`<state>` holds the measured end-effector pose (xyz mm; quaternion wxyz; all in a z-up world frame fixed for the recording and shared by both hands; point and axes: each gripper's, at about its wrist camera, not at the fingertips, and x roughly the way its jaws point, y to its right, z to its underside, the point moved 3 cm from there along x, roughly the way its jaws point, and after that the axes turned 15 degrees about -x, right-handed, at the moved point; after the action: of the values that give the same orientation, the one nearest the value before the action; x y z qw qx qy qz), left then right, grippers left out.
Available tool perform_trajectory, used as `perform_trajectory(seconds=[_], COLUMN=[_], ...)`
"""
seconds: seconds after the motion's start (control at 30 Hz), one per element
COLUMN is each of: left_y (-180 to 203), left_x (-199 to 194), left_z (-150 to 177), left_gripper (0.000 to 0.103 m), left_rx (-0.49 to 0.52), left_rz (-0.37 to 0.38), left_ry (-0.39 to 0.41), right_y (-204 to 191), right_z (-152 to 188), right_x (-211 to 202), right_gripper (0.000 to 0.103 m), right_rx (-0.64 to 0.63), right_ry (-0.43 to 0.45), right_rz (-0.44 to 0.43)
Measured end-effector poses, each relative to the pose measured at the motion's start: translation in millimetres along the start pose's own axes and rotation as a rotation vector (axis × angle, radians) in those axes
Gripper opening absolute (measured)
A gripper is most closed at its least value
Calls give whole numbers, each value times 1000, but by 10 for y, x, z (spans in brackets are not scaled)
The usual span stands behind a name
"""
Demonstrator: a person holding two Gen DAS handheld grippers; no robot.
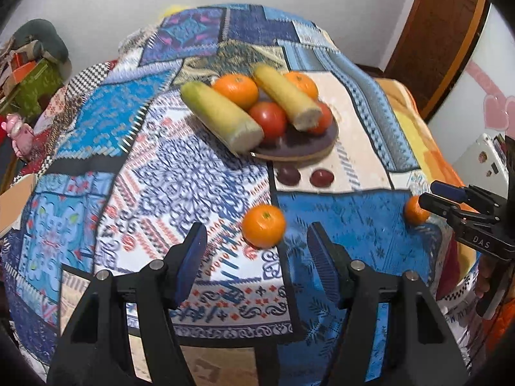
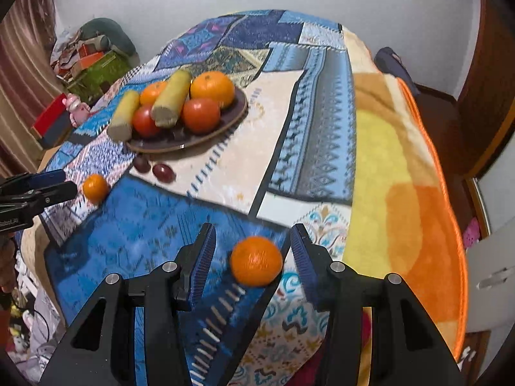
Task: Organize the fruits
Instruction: 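Grasp a small mandarin with the right tool while the left tool grasps another, then carry both mandarins onto the plate and release them beside the oranges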
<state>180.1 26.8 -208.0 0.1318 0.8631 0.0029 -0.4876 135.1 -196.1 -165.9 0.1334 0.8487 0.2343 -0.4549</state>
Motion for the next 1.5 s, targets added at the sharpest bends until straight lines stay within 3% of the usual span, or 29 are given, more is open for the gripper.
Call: perform_trajectory(seconds=[0.33, 0.5, 0.6, 0.93, 1.5], left_y=[14, 11, 28, 75, 168], left_x=[271, 354, 367, 270, -26], left_z=[24, 13, 5, -51, -542], left_gripper=[61, 46, 36, 36, 36], left_rx=[-7, -7, -4, 9, -4], left_rz=[-18, -19, -8, 9, 45], left_ry=[-38, -46, -47, -21, 99], right_y=[-26, -27, -20, -43, -98], right_z=[200, 201, 207, 96, -606], right_x=[154, 174, 167, 118, 36], right_gripper=[45, 36, 35, 35, 35], right_rx=[9, 1, 8, 7, -44], right_ry=[-48, -53, -47, -21, 112], right_rz=[-29, -26, -32, -49, -50])
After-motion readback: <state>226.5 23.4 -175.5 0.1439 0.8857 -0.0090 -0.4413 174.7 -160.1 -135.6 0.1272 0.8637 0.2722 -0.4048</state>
